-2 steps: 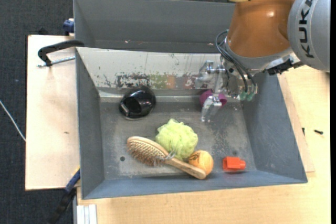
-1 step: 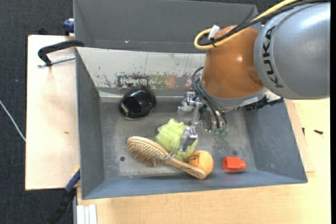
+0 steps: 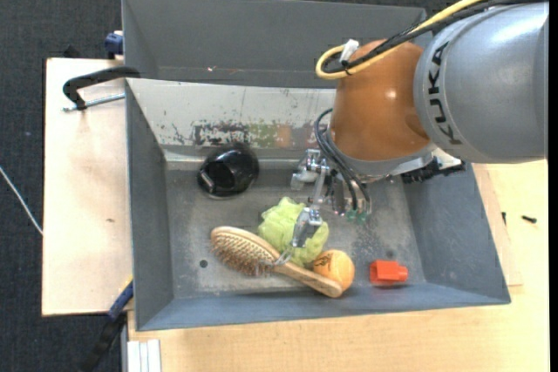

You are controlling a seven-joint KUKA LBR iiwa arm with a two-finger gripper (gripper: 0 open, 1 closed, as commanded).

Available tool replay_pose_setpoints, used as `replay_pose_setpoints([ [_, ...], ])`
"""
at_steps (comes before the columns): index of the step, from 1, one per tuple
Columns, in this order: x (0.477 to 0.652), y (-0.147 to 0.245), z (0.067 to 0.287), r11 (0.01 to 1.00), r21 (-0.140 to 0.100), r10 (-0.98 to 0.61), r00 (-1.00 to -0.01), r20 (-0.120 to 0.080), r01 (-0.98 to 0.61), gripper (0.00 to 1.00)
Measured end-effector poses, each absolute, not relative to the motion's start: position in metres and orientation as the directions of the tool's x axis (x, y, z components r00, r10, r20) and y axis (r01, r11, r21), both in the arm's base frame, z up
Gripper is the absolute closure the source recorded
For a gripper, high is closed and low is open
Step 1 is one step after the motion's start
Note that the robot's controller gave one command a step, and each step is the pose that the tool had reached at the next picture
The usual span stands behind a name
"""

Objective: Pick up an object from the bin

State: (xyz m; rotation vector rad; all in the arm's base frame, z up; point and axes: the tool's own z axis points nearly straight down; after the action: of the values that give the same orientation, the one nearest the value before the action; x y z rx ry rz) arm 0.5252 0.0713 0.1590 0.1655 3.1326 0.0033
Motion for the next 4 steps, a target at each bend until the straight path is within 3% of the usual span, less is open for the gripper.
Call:
replay_pose_setpoints([
  [1, 0.523, 0.083, 0.135, 0.994, 0.001, 0.113, -0.994, 0.000, 0.113, 0.00],
  [2, 0.534, 0.084, 0.078, 0.980, 0.005, 0.199, -0.980, -0.002, 0.199, 0.00],
  [3, 0.534, 0.072, 0.074, 0.978, 0.009, 0.211, -0.978, -0.010, 0.210, 1.00],
  [4, 0.534, 0.072, 0.074, 0.978, 0.009, 0.210, -0.978, -0.010, 0.210, 1.00],
])
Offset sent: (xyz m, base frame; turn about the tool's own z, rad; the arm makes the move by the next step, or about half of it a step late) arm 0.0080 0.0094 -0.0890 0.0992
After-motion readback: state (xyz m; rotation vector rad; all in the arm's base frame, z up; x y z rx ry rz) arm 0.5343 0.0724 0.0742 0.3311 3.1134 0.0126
